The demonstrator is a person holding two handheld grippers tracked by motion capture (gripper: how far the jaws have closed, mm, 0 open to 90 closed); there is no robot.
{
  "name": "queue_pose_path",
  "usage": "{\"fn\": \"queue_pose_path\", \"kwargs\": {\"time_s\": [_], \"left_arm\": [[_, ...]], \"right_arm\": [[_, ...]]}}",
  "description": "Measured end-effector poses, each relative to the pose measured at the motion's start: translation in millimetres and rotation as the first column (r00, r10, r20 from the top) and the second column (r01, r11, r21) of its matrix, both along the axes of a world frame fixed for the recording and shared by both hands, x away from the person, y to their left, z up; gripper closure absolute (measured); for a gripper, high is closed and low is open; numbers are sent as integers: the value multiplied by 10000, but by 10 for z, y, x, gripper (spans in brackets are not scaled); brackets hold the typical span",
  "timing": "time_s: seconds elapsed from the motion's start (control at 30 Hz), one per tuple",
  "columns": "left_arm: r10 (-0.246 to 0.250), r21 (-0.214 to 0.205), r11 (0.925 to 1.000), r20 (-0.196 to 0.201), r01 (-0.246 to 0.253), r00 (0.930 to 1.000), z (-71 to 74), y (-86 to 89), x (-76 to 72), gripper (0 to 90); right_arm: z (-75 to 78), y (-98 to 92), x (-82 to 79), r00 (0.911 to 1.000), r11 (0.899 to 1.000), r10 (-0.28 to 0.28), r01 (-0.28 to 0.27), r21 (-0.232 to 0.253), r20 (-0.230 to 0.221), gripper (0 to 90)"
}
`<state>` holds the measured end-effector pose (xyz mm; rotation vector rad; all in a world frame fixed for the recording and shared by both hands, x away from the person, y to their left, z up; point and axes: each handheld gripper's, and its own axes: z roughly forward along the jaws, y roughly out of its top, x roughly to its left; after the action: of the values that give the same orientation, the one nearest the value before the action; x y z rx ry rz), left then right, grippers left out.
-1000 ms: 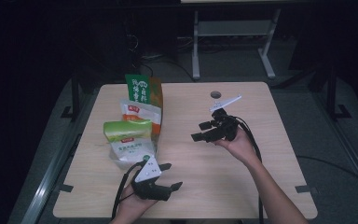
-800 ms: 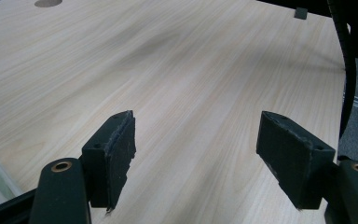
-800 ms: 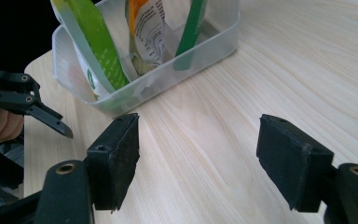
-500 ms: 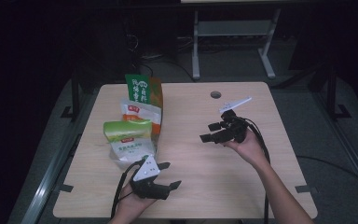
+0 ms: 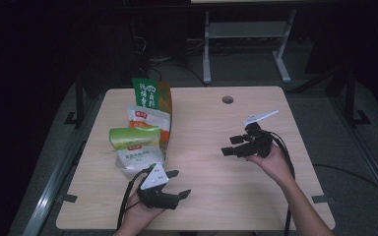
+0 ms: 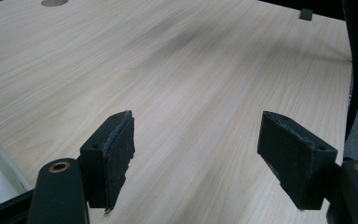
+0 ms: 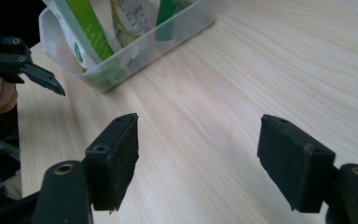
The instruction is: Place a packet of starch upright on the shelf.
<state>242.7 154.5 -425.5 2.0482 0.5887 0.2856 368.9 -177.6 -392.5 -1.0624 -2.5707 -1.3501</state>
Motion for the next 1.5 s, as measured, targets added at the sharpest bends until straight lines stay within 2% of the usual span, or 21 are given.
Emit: {"fn": "queue_pose_path", "kwargs": {"time_s": [0.77,1.5], "left_arm": [[60,15,10000,26,-61,10000,-13,21,32,258],[95,25,10000,-234,-94,9997,-26,38,47,254]], "right_arm": [[-196,-389,-286,9984,9984,-558,559,100,-86,282],[-405,-660,-563,9940,9942,-1046,1054,231,-321,278]]}}
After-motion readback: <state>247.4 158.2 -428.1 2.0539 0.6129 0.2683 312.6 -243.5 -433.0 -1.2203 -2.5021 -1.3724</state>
